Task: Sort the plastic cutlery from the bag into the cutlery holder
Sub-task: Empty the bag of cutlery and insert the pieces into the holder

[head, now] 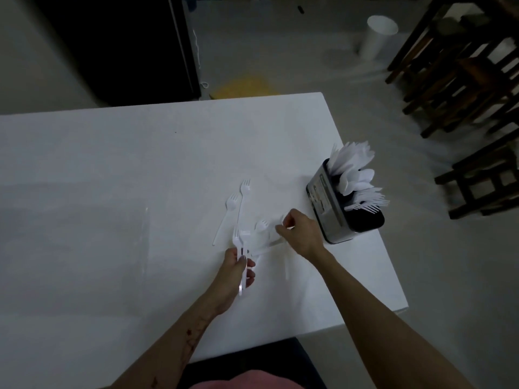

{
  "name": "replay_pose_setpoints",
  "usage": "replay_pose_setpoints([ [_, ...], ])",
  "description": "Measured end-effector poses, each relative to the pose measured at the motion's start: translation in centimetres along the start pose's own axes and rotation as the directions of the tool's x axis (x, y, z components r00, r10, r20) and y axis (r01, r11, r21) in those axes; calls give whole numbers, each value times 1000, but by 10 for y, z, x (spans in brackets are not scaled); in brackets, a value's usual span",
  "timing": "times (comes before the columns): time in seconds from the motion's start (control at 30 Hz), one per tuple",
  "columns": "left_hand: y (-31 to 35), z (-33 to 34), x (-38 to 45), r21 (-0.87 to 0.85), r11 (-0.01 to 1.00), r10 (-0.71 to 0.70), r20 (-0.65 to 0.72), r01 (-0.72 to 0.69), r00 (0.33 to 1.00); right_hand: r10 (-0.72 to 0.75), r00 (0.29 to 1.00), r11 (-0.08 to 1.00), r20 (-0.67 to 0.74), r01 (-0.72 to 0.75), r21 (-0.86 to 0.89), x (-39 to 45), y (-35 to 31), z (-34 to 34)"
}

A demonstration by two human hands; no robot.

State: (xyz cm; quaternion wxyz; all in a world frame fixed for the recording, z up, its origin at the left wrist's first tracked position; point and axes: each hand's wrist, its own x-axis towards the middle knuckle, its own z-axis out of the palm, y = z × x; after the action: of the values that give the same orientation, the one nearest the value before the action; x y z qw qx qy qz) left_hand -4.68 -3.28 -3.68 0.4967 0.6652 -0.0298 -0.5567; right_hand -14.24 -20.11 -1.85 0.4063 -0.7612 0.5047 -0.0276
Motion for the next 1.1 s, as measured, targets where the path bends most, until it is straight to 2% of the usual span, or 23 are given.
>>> replay_pose_setpoints([
  [0.1, 4, 10, 0, -25, 1000, 16, 15, -16, 1000, 117, 986, 954, 120, -145, 263, -2, -11, -2],
  [0.17, 5, 15, 0, -27, 999, 24, 42, -23, 999, 125, 983, 931, 138, -164, 327, -5, -17, 2],
  [0.23, 5, 18, 2, -24, 1000, 15, 64, -14, 998, 98, 988, 944, 118, -130, 303, -8, -21, 9],
  [0.33, 4, 23, 5, -6, 1000, -10, 65, 11, 998, 33, 997, 985, 76, -46, 168, -9, -21, 21],
  [0.43, 1, 22, 3, -84, 996, -2, 61, 7, 998, -13, 997, 999, 75, 10, 50, -10, -19, 28],
  [0.57, 3, 17, -2, -151, 986, -53, 74, 64, 996, -68, 991, 998, 113, 70, -11, -12, -17, 32],
  [0.67, 1, 13, -5, -45, 999, -23, 139, 29, 990, -84, 985, 996, 153, 77, 52, -15, -18, 36],
  [0.77, -2, 11, -6, -25, 1000, 8, 101, -5, 995, 23, 999, 980, 34, -29, 196, -15, -13, 34],
  [0.83, -4, 8, -6, -55, 998, 24, 45, -22, 999, 95, 988, 991, -118, -82, 110, -13, 0, 29],
  [0.9, -5, 3, -6, -59, 998, 30, -10, -30, 1000, 100, 983, 994, -156, -105, -27, -13, 12, 23],
  [1.03, -5, -2, -4, -35, 998, 57, -104, -61, 993, -44, 998, 970, 34, 51, -237, -21, 31, 23],
  [1.1, -5, -5, -3, 11, 995, 97, -127, -96, 987, -84, 995, 959, 55, 96, -267, -25, 37, 23],
])
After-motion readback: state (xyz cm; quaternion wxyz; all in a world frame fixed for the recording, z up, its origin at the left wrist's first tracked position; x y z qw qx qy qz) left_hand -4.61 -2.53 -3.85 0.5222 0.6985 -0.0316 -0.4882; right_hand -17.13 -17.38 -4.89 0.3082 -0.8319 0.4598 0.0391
